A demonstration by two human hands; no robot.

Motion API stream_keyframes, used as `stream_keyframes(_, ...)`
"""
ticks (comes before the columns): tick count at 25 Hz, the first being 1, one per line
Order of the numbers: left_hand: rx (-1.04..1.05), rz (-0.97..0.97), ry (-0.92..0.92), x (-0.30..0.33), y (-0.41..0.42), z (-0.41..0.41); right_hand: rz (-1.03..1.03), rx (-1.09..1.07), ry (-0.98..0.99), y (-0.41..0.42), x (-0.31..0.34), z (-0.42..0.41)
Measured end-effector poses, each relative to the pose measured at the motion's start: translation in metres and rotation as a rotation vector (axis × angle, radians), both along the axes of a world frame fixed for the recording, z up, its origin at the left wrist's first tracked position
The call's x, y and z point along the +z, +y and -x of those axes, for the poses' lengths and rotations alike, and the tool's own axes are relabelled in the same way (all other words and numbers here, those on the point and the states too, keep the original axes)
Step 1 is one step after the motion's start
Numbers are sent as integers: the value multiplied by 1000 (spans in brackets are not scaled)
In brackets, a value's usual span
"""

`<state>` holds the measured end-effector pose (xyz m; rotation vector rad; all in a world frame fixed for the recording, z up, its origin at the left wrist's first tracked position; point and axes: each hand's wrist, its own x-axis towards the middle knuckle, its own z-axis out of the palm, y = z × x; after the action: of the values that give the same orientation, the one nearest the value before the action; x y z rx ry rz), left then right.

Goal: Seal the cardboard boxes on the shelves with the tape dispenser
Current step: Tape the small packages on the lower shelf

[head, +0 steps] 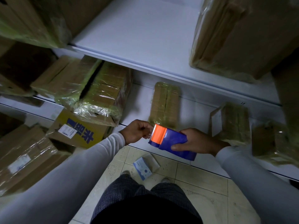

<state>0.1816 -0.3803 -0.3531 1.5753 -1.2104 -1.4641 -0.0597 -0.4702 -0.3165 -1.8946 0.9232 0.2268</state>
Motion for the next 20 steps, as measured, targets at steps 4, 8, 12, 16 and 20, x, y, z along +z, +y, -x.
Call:
stream_keyframes(4,207,32,45,-8,-4,-19,66,-37,92,-29,6,28)
stream_keyframes(8,286,2,-3,-15,-7,-33,-6,-83,139,-43,7,60)
stream_keyframes(12,323,-39,-49,-15,-20,-23,-22,-135,125,-54,3,64)
stream_keyframes(16,344,-71,-98,-23,-28,-23,10,-117,156,-61,-4,62)
stream_keyframes(20,365,-85,-241,-34,-38,-8,9,-147,175,-60,-18,51)
